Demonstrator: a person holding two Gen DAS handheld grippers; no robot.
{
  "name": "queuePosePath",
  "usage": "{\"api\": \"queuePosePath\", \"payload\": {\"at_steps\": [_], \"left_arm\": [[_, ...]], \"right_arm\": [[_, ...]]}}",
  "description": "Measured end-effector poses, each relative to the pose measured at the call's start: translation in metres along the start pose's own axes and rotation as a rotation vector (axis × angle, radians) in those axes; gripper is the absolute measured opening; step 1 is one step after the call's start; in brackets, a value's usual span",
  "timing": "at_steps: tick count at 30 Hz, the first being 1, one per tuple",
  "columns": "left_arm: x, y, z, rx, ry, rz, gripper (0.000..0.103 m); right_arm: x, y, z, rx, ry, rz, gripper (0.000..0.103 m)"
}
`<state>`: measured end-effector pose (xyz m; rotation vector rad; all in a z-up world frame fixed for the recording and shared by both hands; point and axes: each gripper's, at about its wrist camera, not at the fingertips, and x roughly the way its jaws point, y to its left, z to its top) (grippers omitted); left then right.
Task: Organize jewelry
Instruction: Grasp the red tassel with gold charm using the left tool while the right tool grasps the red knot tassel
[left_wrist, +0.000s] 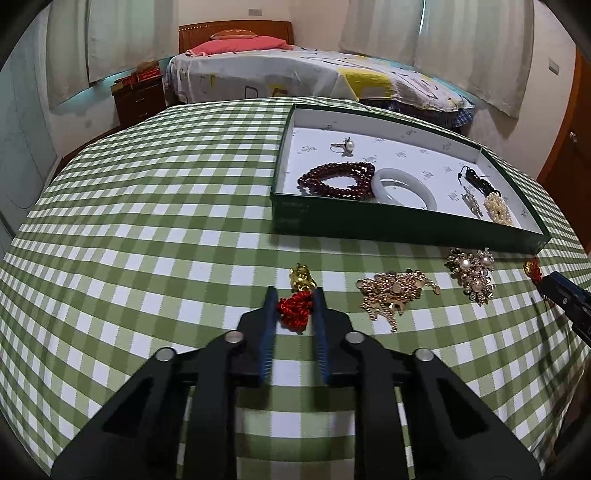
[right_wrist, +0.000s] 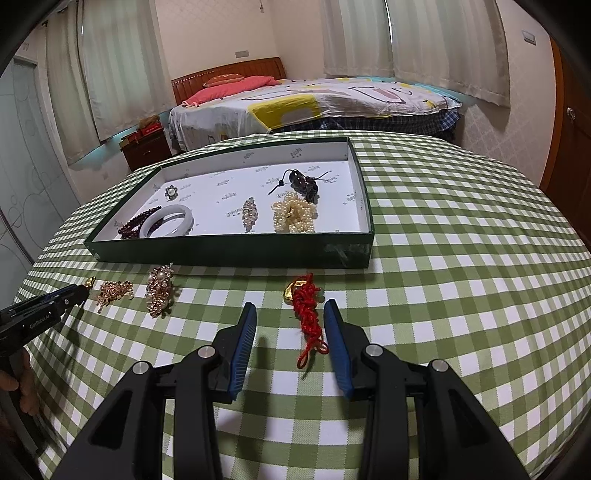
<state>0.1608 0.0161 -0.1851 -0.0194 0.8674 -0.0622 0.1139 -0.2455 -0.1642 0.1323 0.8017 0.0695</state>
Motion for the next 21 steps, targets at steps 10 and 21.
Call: {"api": "queuePosePath", "payload": {"at_steps": [10, 21], "left_arm": [[-0.001, 0.003, -0.001, 0.016, -0.011, 0.014, 0.013], [0.000, 0.004, -0.001, 0.015, -0.014, 0.019, 0.013]], "right_arm": [[0.001, 0.002, 0.004, -0.003, 0.002, -0.008, 0.038], [0.014, -0.005, 0.003, -0.003, 0.044, -0.037, 0.037]]}}
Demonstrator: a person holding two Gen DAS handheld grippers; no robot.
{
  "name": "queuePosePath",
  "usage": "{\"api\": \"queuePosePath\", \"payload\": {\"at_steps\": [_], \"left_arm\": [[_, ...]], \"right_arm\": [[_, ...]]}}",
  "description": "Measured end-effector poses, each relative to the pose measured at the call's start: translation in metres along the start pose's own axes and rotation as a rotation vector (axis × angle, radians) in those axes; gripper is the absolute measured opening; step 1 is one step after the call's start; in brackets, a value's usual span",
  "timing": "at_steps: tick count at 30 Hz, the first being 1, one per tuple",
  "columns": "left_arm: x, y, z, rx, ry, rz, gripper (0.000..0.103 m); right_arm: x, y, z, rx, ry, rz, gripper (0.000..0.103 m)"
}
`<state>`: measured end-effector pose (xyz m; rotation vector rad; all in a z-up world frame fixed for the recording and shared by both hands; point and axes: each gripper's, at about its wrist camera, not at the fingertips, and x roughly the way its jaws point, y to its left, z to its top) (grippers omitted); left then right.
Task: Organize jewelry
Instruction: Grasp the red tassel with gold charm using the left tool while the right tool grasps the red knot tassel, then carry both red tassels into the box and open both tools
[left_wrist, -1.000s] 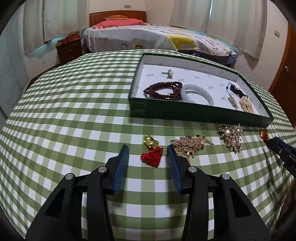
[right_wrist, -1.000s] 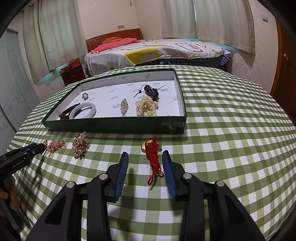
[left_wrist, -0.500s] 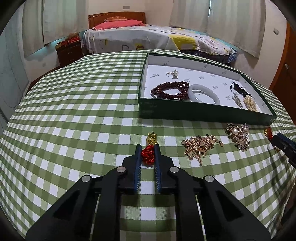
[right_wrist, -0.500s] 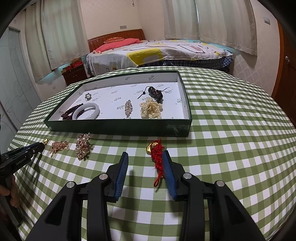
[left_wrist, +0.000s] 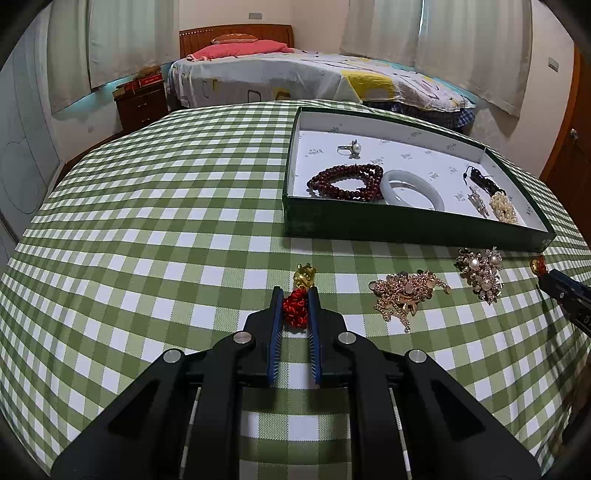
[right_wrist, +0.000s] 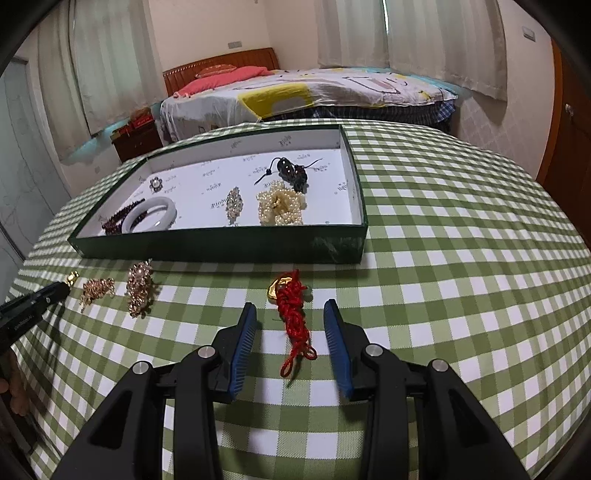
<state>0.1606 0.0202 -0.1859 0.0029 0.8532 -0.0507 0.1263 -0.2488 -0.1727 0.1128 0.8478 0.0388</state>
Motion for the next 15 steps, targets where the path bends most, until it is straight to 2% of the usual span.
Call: {"api": "queuePosePath", "payload": {"at_steps": [4, 15], "left_arm": [[0.000, 0.000, 0.000, -0.001, 0.000, -0.001, 0.013], [-0.011, -0.001, 0.007, -0.004, -0.046, -0.015, 0.013]], "right_arm": [[0.001, 0.004, -0.001, -0.031, 0.005, -0.004, 0.011], [-0.016, 0.015, 0.003, -0.052, -0.046, 0.027, 0.010]]}}
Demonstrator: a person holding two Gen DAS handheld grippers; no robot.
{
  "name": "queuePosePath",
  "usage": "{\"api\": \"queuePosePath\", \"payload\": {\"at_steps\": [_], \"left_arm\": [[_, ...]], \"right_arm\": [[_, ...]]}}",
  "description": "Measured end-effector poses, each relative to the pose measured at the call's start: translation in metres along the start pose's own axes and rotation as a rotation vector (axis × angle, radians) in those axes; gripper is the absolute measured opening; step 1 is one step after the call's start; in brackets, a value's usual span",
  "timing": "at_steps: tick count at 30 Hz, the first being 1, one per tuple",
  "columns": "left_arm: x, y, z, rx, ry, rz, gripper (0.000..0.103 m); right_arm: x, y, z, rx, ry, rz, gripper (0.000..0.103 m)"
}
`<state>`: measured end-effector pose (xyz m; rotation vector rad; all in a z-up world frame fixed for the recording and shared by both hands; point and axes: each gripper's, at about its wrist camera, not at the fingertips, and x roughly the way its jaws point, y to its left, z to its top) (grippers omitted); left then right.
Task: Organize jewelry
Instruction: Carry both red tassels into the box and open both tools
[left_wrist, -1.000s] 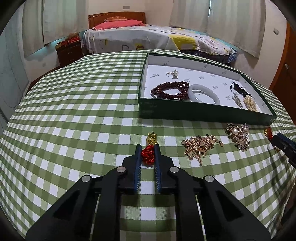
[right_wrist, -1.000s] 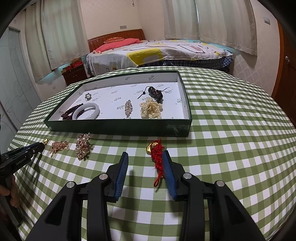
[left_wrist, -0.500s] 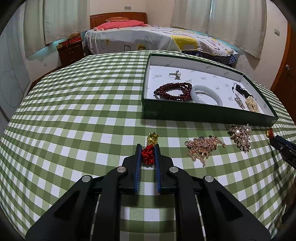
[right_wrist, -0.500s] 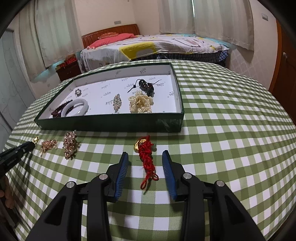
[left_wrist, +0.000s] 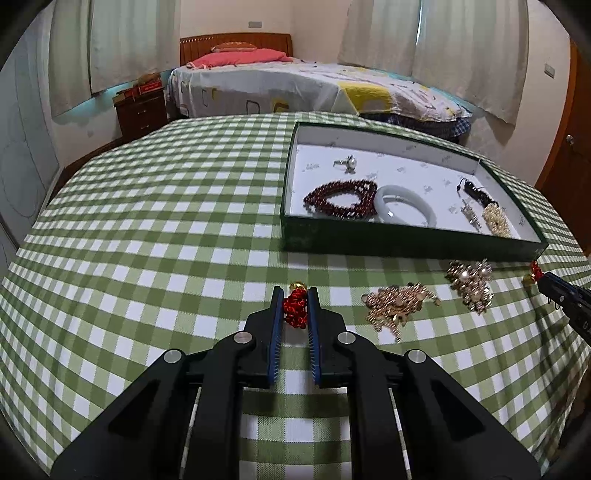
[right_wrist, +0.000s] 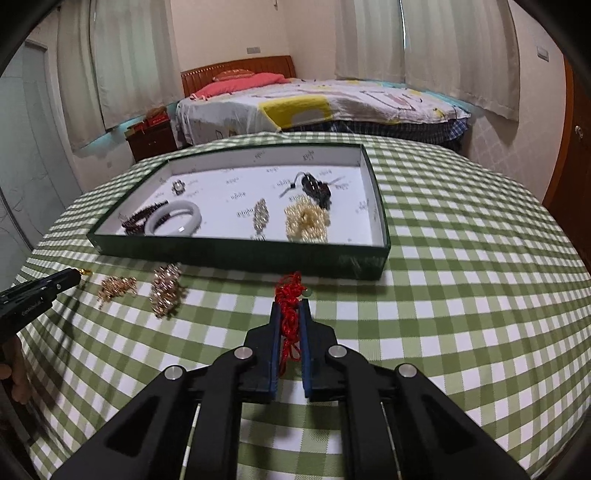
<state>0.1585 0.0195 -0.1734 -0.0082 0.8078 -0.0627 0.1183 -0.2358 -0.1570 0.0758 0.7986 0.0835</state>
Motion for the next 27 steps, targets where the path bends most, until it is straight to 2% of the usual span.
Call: {"api": "queuePosePath", "payload": {"at_steps": [27], "left_arm": [[-0.046, -0.022, 0.043, 0.016, -0.139, -0.076, 0.012]], "right_arm": [[-0.038, 0.011, 0.040, 0.003, -0.148, 0.062, 0.009]]}}
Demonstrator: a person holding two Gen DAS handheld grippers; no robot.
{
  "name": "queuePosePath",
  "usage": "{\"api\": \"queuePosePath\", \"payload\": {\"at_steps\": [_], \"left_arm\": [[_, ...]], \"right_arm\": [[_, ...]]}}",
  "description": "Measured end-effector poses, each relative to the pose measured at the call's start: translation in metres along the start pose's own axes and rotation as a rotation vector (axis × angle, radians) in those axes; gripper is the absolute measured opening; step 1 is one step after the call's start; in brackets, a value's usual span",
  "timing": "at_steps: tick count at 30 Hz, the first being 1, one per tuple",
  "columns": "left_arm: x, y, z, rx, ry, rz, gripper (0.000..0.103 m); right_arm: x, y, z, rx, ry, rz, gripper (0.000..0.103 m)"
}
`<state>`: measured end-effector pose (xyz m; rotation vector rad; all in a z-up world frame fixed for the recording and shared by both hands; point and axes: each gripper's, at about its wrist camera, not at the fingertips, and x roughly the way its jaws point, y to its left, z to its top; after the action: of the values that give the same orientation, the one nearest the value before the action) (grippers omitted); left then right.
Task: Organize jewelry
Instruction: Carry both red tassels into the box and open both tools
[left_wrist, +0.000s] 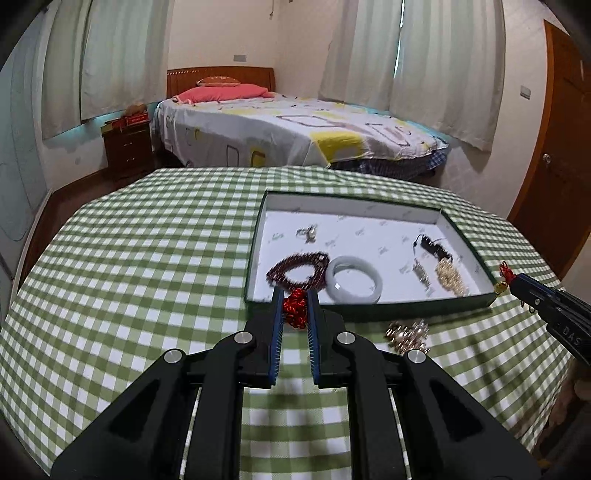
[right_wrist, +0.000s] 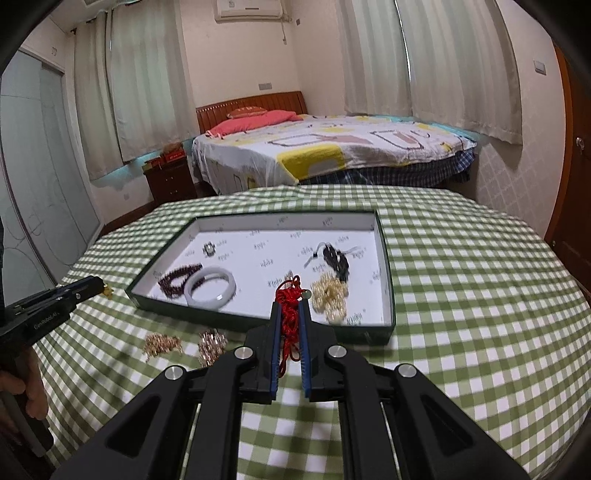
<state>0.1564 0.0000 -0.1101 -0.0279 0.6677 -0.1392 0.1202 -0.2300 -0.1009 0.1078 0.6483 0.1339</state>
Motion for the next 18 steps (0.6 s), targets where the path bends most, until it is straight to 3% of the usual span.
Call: {"api": "queuePosePath", "payload": {"at_steps": [18], "left_arm": [[0.036, -0.041, 0.085, 0.056, -0.124, -0.065, 0.012]], "right_arm": [[0.032, 0.014, 0.076, -0.029, -0.132, 0.029, 0.009]]}}
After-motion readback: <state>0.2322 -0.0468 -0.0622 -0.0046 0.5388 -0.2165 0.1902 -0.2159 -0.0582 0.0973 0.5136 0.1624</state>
